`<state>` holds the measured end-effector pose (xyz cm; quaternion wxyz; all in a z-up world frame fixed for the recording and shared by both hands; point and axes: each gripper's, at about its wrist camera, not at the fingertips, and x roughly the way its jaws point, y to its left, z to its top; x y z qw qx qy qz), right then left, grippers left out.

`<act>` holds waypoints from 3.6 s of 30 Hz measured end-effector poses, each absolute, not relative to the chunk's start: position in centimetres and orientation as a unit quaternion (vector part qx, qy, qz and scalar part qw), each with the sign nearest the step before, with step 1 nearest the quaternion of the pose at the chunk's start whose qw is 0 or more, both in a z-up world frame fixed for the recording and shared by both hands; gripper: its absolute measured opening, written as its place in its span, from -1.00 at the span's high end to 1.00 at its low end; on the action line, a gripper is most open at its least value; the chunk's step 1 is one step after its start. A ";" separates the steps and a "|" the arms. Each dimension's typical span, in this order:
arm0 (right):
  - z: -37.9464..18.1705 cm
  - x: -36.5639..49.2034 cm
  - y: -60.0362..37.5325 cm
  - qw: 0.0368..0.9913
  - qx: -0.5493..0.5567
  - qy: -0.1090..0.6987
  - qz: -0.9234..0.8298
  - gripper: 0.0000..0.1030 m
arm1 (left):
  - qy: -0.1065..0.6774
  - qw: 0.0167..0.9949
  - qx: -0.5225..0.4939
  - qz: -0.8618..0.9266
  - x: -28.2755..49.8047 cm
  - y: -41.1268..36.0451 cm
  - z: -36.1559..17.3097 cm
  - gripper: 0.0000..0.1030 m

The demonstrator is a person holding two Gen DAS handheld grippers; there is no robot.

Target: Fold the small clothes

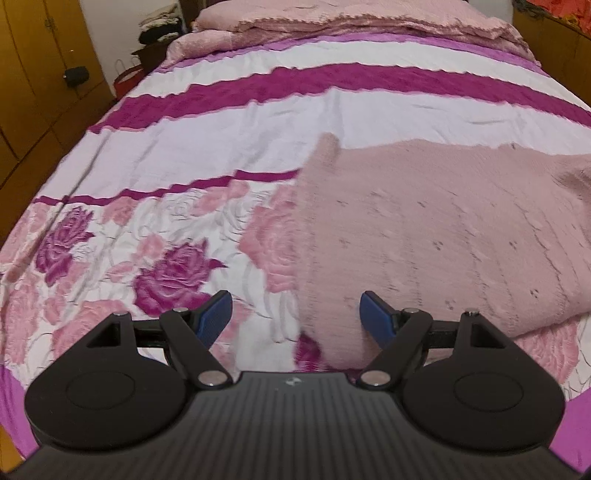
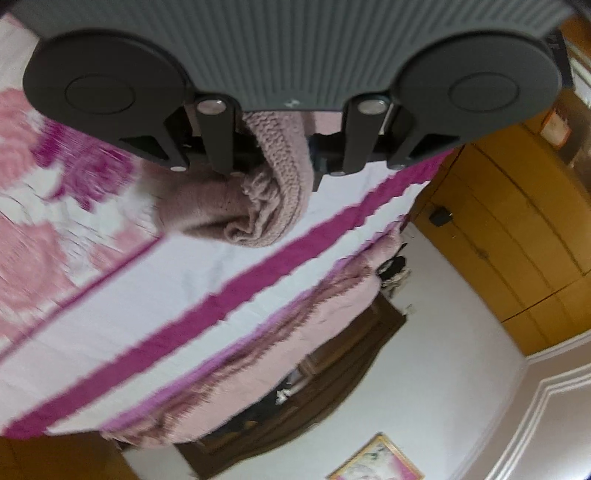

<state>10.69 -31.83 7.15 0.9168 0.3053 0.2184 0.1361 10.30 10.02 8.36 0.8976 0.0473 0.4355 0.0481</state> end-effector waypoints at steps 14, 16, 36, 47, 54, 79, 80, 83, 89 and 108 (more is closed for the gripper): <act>13.3 13.5 -20.8 0.930 0.229 0.204 0.203 0.56 | 0.419 0.904 0.026 0.078 8.7 15.1 9.8 -0.59; 13.6 14.1 -18.7 0.929 0.220 0.211 0.211 0.56 | 0.419 0.904 0.021 0.081 8.5 15.8 9.7 -0.59; 5.0 16.2 -1.0 0.898 0.068 0.325 0.289 0.37 | 0.421 0.902 -0.010 0.093 8.3 19.3 8.5 -0.59; 8.6 12.1 -5.8 0.887 0.130 0.293 0.332 -0.11 | 0.377 0.925 -0.024 0.048 9.6 17.0 11.7 -0.59; 9.7 11.5 -11.2 0.934 0.113 0.270 0.206 -0.11 | 0.351 0.936 0.011 -0.037 12.5 11.7 13.1 -0.59; 4.3 16.3 -15.6 0.913 0.192 0.309 0.184 -0.12 | 0.329 0.942 -0.059 -0.011 20.4 13.0 7.0 0.77; 4.2 16.3 -14.7 0.915 0.175 0.311 0.190 -0.12 | 0.341 0.937 -0.068 -0.009 20.8 13.6 6.5 0.77; 4.1 16.2 -12.6 0.928 0.110 0.304 0.184 -0.12 | 0.354 0.932 -0.081 -0.010 20.8 14.4 6.0 0.76; 4.8 15.8 -14.0 0.924 0.141 0.307 0.181 -0.12 | 0.357 0.930 -0.076 -0.038 18.8 14.5 7.8 0.49; 5.1 13.4 -15.1 0.915 0.167 0.317 0.186 -0.57 | 0.417 0.905 -0.078 -0.041 14.7 14.4 5.2 -0.70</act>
